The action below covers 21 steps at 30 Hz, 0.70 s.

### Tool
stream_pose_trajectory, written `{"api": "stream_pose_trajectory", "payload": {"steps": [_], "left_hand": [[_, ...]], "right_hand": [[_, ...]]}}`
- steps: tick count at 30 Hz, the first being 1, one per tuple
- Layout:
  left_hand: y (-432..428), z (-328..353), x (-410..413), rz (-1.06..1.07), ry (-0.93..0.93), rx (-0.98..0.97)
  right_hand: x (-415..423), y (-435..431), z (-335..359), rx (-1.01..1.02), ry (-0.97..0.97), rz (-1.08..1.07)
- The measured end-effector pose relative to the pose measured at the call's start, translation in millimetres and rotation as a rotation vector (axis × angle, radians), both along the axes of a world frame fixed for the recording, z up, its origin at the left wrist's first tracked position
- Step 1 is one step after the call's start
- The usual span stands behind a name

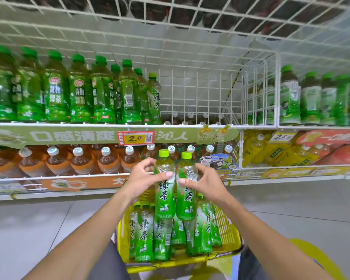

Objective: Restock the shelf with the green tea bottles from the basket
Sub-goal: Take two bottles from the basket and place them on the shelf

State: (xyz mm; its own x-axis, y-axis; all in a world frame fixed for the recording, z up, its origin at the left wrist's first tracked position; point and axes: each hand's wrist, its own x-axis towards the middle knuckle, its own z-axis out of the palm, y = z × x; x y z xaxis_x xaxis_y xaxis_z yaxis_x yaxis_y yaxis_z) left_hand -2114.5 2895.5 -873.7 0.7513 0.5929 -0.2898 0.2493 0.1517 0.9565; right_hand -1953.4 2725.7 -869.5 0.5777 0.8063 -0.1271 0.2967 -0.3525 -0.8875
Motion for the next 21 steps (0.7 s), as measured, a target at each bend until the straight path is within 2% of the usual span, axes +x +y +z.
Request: {"api": "stream_pose_trajectory", "payload": {"steps": [8,15,21], "left_hand": [[18,83,28,-0.077,-0.122,0.198],[28,166,51,0.013,-0.224,0.283],[40,209,64,0.114,-0.210,0.361]], "right_hand": [[22,10,72,0.179,-0.172,-0.025],[51,32,152,0.303,-0.245,0.032],[69,49,191,0.376,-0.297,0.054]]}}
